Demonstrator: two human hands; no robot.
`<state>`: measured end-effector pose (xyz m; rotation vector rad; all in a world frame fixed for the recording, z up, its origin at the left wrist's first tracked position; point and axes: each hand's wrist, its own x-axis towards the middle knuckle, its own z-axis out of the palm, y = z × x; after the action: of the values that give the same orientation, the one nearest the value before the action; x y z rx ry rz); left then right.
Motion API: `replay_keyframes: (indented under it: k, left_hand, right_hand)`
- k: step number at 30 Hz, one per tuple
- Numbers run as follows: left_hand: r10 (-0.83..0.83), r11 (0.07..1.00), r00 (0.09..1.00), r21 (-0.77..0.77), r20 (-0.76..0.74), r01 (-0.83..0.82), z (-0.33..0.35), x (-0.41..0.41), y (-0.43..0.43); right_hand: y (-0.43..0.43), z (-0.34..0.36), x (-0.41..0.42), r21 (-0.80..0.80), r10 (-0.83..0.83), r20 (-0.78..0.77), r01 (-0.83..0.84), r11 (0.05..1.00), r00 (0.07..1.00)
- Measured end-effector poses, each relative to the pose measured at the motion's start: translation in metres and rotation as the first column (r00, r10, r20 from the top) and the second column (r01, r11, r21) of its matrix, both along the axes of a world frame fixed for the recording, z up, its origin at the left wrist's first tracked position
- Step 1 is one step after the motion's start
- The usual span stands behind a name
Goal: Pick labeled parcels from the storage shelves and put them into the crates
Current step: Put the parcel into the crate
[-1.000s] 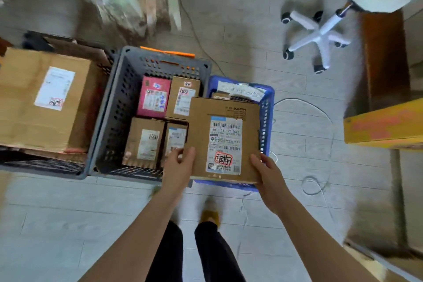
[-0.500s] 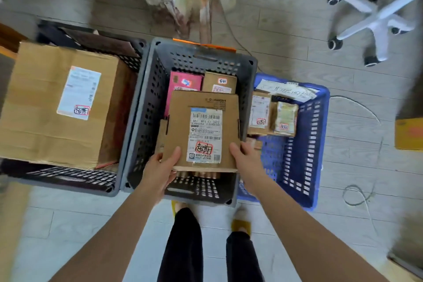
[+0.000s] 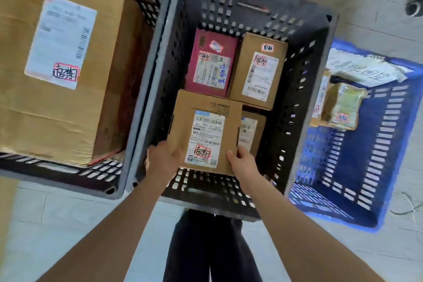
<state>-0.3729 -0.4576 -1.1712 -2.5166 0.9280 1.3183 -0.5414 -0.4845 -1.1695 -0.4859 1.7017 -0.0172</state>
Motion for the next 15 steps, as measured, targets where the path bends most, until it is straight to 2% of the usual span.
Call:
replay_keyframes:
  k: [3, 6, 12, 15]
  left_hand:
    - [-0.051, 0.997, 0.995, 0.061, 0.081, 0.047, -0.028, 0.003, 0.01]
    - [-0.09, 0.993, 0.991, 0.083, 0.102, 0.082, -0.041, 0.004, 0.018]
    - [-0.007, 1.0, 0.998, 0.021, 0.069, 0.006, -0.03, 0.001, 0.023]
    - [0.14, 0.989, 0.99, -0.04, 0.003, -0.14, 0.0, -0.001, 0.022]
  right_hand:
    - [0.011, -0.029, 0.009, 0.016, 0.007, -0.009, -0.007, 1.0, 1.0]
    - [0.018, -0.044, 0.017, 0.037, 0.045, 0.005, -0.045, 0.998, 0.999]
    - [0.012, -0.037, 0.028, 0.106, 0.181, 0.032, -0.184, 0.977, 0.983]
    - [0.005, 0.001, 0.031, 0.065, 0.281, 0.014, -0.281, 0.957, 0.96]
